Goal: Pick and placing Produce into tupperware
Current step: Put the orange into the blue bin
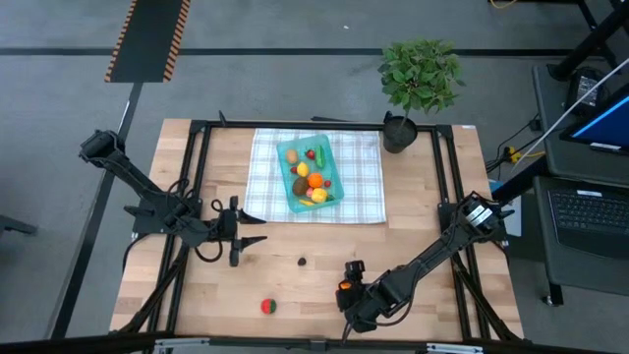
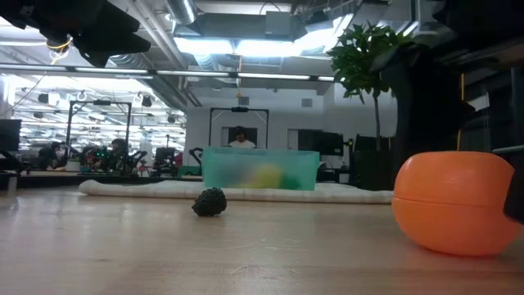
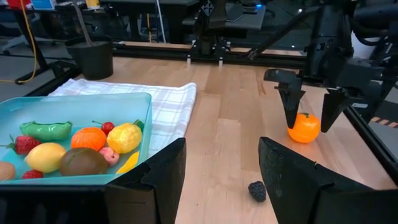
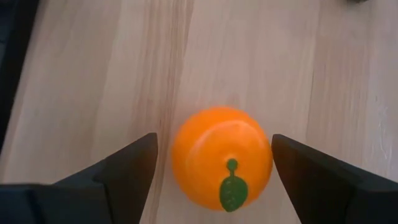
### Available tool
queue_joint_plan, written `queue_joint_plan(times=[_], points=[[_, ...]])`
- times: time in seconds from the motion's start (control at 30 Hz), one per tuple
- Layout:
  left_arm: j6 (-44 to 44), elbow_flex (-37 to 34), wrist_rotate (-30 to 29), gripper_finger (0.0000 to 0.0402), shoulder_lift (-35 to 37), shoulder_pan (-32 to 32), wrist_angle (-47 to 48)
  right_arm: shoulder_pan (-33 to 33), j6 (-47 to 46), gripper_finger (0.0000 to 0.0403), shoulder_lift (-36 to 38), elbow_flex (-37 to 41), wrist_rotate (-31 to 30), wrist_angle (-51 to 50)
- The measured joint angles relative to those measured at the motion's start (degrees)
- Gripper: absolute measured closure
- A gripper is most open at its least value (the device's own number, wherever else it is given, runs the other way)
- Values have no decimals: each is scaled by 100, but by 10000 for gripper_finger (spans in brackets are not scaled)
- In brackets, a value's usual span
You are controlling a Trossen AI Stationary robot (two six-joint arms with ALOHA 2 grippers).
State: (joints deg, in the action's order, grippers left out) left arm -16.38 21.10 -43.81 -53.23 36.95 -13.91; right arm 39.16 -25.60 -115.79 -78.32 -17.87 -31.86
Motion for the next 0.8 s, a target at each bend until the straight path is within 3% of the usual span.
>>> queue_joint_plan(times=[0.8], points=[[2, 0, 0, 209, 0, -2, 20, -22, 19, 91, -339, 0, 7, 211]])
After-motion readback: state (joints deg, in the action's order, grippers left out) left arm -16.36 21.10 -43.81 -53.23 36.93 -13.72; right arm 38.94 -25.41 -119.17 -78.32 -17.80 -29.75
